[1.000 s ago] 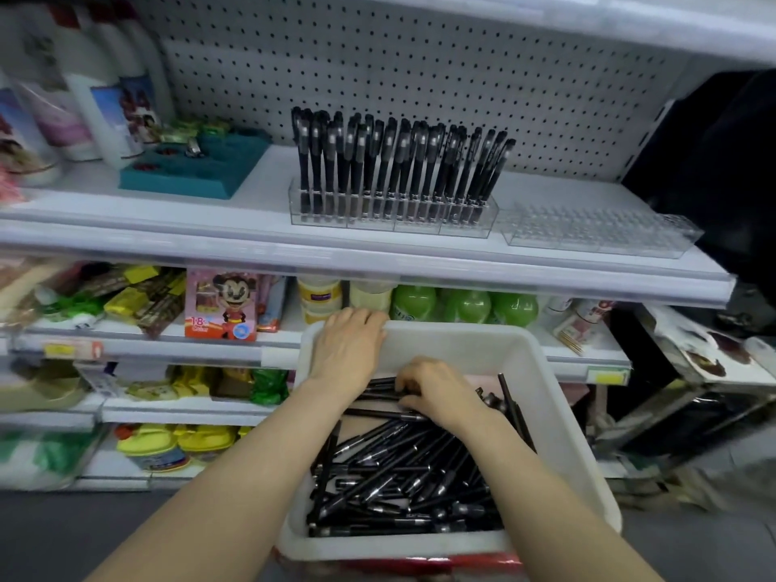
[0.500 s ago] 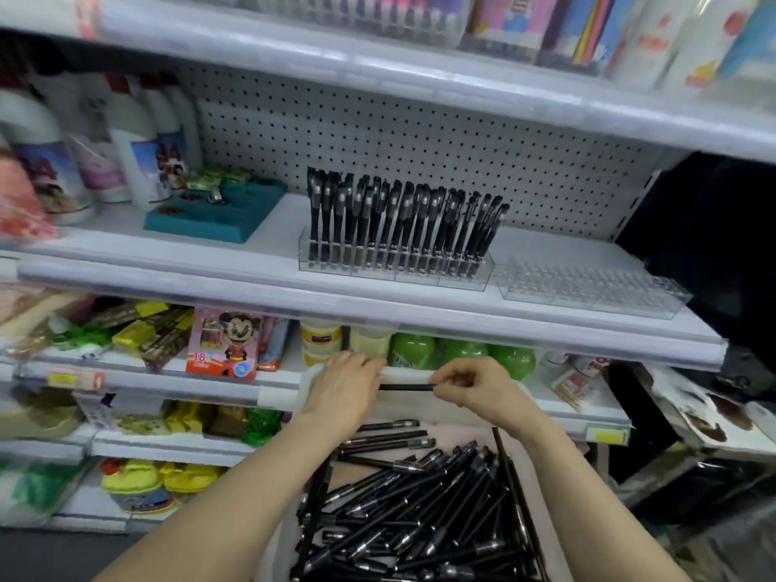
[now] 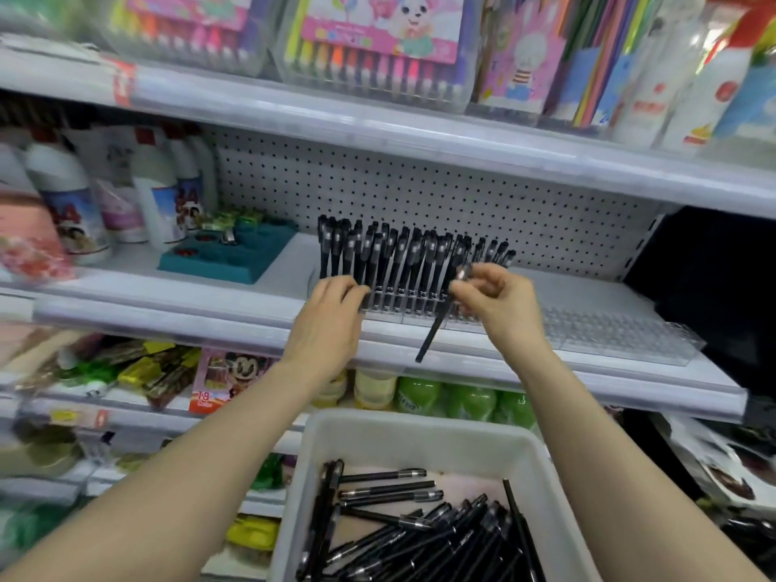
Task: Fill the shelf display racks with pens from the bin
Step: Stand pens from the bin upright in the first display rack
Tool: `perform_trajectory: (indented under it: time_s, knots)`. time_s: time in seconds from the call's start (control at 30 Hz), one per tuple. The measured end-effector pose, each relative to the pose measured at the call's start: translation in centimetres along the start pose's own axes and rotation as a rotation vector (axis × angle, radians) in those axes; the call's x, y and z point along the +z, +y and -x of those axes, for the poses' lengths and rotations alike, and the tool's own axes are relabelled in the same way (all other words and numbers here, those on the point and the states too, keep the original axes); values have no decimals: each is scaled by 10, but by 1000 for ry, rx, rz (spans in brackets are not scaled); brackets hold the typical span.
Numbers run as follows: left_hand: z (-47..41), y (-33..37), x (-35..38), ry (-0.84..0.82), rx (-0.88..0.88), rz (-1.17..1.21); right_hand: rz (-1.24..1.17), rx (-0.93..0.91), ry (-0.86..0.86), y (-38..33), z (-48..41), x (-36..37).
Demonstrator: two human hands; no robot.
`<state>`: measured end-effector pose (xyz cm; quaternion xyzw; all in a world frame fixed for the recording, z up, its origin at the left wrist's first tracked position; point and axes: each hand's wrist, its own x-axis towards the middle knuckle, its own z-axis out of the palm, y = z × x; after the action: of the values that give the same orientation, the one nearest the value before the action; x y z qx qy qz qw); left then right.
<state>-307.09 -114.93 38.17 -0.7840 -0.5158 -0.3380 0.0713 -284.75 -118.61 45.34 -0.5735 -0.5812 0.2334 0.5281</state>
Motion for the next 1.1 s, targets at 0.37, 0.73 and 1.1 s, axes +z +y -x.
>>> perform_trajectory:
  time_s: [0.37,0.73,1.1]
  knots:
    - [-10,-21,14,-55,-46,-57,96,-173,147,-35,-51,67]
    - [-11,-19,16,-41,-65,-40,238,-78,52,-5,-53,101]
    - [-10,-19,17,-41,-70,-26,362,-88,3,8,-45,111]
